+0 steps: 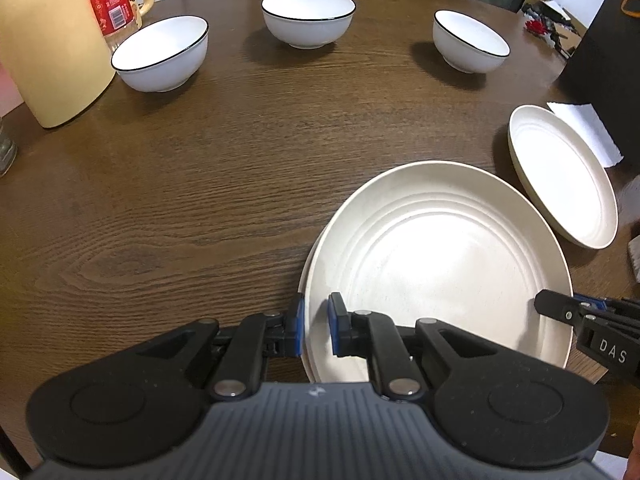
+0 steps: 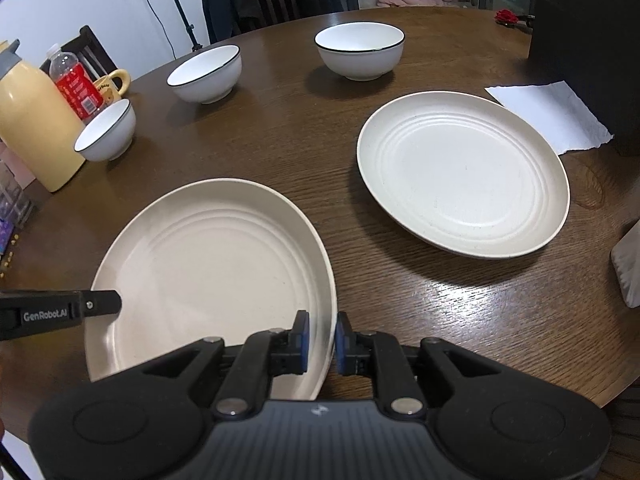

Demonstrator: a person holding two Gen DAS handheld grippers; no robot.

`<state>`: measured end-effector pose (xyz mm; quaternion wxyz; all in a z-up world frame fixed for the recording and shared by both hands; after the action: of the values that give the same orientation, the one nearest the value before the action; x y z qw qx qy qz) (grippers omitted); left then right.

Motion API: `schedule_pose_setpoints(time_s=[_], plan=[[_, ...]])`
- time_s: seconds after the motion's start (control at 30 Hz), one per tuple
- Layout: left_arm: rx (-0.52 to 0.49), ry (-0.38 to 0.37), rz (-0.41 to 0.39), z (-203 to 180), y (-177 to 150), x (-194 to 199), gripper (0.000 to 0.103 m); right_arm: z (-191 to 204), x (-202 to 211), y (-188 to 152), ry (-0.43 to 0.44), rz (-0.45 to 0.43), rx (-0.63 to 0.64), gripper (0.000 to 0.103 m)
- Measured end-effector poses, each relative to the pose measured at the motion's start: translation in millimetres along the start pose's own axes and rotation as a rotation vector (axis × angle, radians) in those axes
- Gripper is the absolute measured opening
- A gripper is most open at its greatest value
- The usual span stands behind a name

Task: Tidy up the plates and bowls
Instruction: 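Carry the plates toward the napkin and lower them onto the table with both grippers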

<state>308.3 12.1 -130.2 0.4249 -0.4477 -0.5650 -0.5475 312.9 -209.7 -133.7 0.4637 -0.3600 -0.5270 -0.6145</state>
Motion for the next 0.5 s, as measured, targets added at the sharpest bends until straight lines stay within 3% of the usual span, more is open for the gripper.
schedule_pose_setpoints(time_s=[0.5], plan=[[-0.021,0.046,0.017,-6,1,-2,0.012,3,-10,0,-0.021,0.020,0.011,0.014]])
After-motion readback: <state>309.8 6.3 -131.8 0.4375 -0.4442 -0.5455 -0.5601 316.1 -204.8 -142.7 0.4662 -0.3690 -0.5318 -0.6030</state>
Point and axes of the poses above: each gripper's, at about its wrist camera, not at the fingertips, and x roughly against the way its jaws point, z to its left, y to its top, the point moved 1 cm from there along -x, roughly the way its jaws point, and after that the axes turned 10 degrees about z, right-handed, at the moved point
